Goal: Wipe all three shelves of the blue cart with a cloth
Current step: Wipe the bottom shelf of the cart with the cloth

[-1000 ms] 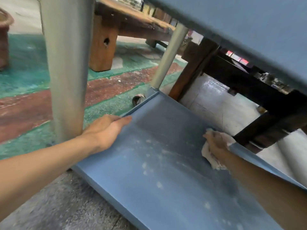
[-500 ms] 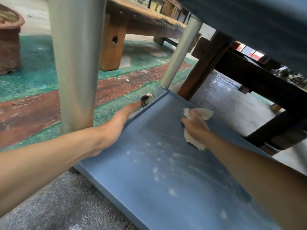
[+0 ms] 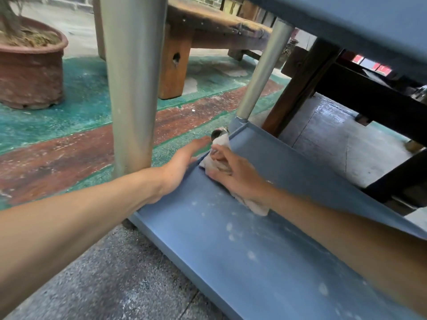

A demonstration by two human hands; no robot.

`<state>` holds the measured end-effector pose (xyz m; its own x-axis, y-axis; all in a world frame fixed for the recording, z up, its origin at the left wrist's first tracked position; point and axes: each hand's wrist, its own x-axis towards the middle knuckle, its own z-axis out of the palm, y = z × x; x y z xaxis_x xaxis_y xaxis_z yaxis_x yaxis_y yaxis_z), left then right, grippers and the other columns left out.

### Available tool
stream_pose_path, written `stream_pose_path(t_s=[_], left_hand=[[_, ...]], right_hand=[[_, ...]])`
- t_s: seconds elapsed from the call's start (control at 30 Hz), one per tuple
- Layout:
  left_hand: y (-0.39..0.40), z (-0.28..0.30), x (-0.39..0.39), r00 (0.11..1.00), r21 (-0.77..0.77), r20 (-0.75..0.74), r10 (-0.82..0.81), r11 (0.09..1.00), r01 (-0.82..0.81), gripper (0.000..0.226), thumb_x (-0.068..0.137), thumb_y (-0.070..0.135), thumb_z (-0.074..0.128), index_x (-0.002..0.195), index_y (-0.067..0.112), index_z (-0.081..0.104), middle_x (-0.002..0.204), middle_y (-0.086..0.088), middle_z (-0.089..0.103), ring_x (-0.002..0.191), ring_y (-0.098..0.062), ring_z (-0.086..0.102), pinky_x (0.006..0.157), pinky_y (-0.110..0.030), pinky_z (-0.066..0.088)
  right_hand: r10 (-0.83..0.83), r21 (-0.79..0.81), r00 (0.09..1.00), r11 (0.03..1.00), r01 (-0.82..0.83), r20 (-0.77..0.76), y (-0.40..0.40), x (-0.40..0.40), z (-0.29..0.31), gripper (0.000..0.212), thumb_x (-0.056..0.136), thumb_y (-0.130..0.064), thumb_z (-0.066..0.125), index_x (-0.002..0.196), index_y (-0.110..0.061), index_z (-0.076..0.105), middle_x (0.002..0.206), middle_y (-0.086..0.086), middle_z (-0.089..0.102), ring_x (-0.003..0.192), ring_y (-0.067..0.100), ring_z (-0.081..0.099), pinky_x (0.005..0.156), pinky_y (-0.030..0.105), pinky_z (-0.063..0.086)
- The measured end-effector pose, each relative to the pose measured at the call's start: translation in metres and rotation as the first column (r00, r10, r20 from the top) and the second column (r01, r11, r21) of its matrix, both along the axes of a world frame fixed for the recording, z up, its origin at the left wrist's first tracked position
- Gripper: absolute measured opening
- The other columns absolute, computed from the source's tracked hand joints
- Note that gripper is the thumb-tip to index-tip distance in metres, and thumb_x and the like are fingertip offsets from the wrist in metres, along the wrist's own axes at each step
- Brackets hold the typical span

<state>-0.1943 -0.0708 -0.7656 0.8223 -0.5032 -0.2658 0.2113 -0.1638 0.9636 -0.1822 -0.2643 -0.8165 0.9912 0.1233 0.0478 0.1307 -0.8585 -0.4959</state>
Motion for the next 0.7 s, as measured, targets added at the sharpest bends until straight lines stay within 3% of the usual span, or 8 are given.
stream_pose_path(t_s=[0.07, 0.13, 0.2, 0.37, 0.47, 0.53, 0.63, 0.7], left_hand=[[0.002, -0.008, 0.002, 0.999, 0.069, -0.022, 0.046, 0.997, -0.045, 0.036, 0.096, 0.061, 0.032, 0.102, 0.04, 0.061, 0.07, 0.017, 0.073, 0.065, 0.01, 0.066, 0.067, 0.0, 0.042], [0.005, -0.014, 0.006, 0.999, 0.081, -0.036, 0.041, 0.996, -0.038, 0.069, 0.088, 0.072, 0.032, 0.129, 0.026, 0.06, 0.117, -0.001, 0.073, 0.104, -0.007, 0.063, 0.103, -0.021, 0.031], [0.006, -0.017, 0.007, 0.995, 0.055, -0.074, 0.063, 0.997, -0.059, 0.083, 0.086, 0.075, 0.034, 0.145, 0.018, 0.048, 0.141, -0.013, 0.057, 0.115, -0.019, 0.058, 0.106, -0.032, 0.031], [0.004, -0.021, 0.003, 0.993, 0.011, -0.079, 0.089, 0.996, -0.089, 0.069, 0.092, 0.064, 0.038, 0.151, 0.028, 0.036, 0.15, 0.0, 0.046, 0.133, -0.017, 0.047, 0.102, -0.026, 0.028], [0.007, -0.027, -0.004, 0.999, -0.003, 0.038, 0.025, 1.0, -0.025, 0.04, 0.098, 0.051, 0.036, 0.132, 0.039, 0.054, 0.138, 0.007, 0.051, 0.102, 0.002, 0.059, 0.081, -0.007, 0.034], [0.009, -0.029, -0.006, 0.988, 0.117, 0.15, -0.019, 0.993, 0.002, 0.028, 0.097, 0.052, 0.041, 0.097, 0.038, 0.065, 0.125, 0.008, 0.06, 0.083, 0.001, 0.061, 0.077, -0.013, 0.038], [0.008, -0.037, -0.014, 0.861, 0.445, 0.491, -0.129, 0.887, -0.121, 0.041, 0.093, 0.058, 0.034, 0.076, 0.026, 0.053, 0.106, -0.002, 0.062, 0.125, -0.018, 0.053, 0.103, -0.041, 0.038], [0.005, -0.036, -0.033, 0.755, 0.512, 0.616, -0.226, 0.843, -0.165, 0.049, 0.092, 0.059, 0.018, 0.071, 0.025, 0.047, 0.084, 0.003, 0.055, 0.125, -0.029, 0.054, 0.092, -0.046, 0.043]], right_hand=[[0.122, -0.001, 0.992, 0.993, -0.122, 0.026, 0.022, -0.025, 0.006, 0.054, 0.092, -0.029, 0.07, 0.142, -0.023, 0.05, 0.128, -0.003, 0.067, 0.119, 0.013, 0.062, 0.102, 0.03, 0.047], [0.188, 0.005, 0.98, 0.982, -0.188, 0.069, 0.043, -0.047, 0.011, 0.044, 0.089, -0.023, 0.07, 0.131, -0.018, 0.058, 0.114, -0.003, 0.072, 0.107, 0.014, 0.066, 0.094, 0.028, 0.049], [0.228, 0.073, 0.97, 0.969, -0.234, 0.084, 0.061, -0.072, 0.012, 0.028, 0.091, -0.017, 0.069, 0.118, -0.014, 0.061, 0.099, -0.006, 0.075, 0.096, 0.014, 0.069, 0.088, 0.035, 0.052], [0.271, 0.184, 0.962, 0.948, -0.261, -0.032, 0.071, -0.132, 0.005, 0.009, 0.098, -0.034, 0.059, 0.102, -0.025, 0.06, 0.085, -0.015, 0.068, 0.078, 0.007, 0.067, 0.079, 0.033, 0.054], [0.211, 0.229, 0.967, 0.958, -0.175, -0.142, 0.063, -0.136, 0.017, 0.01, 0.098, -0.026, 0.058, 0.097, -0.02, 0.066, 0.082, -0.002, 0.075, 0.074, 0.01, 0.069, 0.078, 0.035, 0.056], [0.156, 0.189, 0.981, 0.973, -0.132, -0.117, 0.068, -0.131, 0.023, 0.011, 0.098, -0.027, 0.056, 0.096, -0.02, 0.065, 0.083, 0.0, 0.076, 0.08, 0.019, 0.071, 0.081, 0.041, 0.057], [-0.089, -0.157, 0.984, 0.981, 0.113, 0.154, 0.084, -0.131, 0.012, 0.035, 0.092, -0.042, 0.049, 0.12, -0.022, 0.056, 0.12, 0.003, 0.064, 0.115, 0.025, 0.056, 0.099, 0.044, 0.045], [-0.256, -0.216, 0.963, 0.939, 0.268, 0.084, 0.089, -0.137, -0.002, 0.061, 0.093, -0.048, 0.046, 0.146, -0.019, 0.038, 0.156, 0.012, 0.037, 0.145, 0.03, 0.029, 0.12, 0.047, 0.024]])
